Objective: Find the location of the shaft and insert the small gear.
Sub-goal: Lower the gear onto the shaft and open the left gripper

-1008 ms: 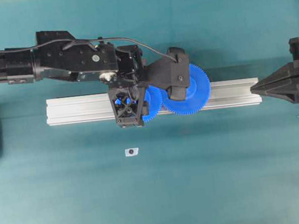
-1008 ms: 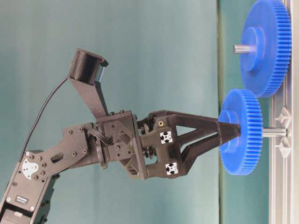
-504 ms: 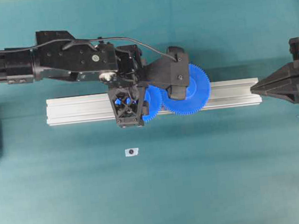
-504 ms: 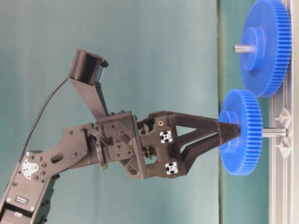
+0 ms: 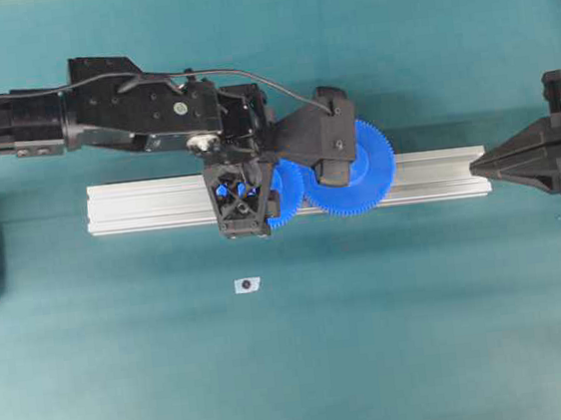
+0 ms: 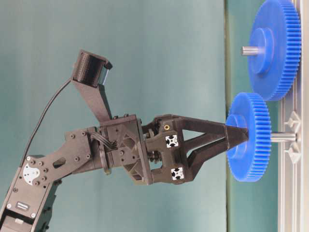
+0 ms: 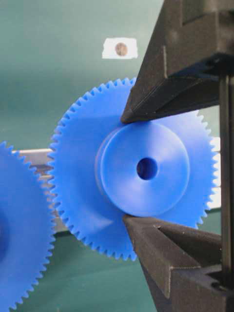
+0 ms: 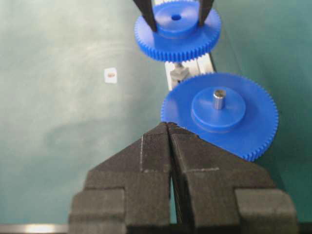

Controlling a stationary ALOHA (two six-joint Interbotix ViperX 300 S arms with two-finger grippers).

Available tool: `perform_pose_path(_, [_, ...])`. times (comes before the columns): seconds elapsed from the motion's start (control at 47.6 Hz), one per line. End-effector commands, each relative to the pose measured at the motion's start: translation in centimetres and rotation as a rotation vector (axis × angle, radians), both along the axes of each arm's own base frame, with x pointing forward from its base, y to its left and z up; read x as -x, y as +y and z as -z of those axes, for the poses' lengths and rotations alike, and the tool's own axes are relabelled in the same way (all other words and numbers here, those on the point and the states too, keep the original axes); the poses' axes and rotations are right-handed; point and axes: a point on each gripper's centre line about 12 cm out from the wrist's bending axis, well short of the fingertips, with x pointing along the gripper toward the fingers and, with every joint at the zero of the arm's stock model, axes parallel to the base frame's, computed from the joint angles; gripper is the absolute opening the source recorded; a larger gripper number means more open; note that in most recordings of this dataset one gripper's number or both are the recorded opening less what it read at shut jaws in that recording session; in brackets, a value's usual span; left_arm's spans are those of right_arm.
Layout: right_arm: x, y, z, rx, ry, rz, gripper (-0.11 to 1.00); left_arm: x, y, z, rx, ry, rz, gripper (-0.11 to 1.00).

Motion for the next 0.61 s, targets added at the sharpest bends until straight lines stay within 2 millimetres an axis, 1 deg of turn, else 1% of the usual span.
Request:
perform_pose_path(0.0, [-0.2, 0.0, -0.3, -0.011, -0.008, 0.005, 0.01, 0.4, 1.0, -1.7, -0.01, -0.036, -0.021, 0.7])
perform_pose_path(0.084, [-0.2, 0.0, -0.3, -0.011, -0.008, 0.005, 0.01, 0.4, 1.0, -2.3, -0.012, -0.046, -0.02, 0.7])
perform_pose_path(0.21, [-0.2, 0.0, -0.4, -0.011, -0.011, 0.005, 0.01, 0.4, 1.0, -3.7, -0.015, -0.077, -0.022, 0.7])
perform_pose_path(0.336, [-0.2, 0.0, -0.4, -0.014, -0.011, 0.006, 0.01, 0.4, 1.1, -4.5, -0.016, -0.091, -0.026, 0.7])
perform_pose_path(0.42, [-0.2, 0.0, -0.4, -0.027, -0.01, 0.01, 0.01, 0.4, 1.0, -4.6, -0.013, -0.088, -0.024, 0.7])
perform_pose_path(0.588, [-0.2, 0.0, -0.3, -0.051, -0.008, 0.016, 0.01, 0.5, 1.0, -4.2, -0.014, -0.073, -0.025, 0.69])
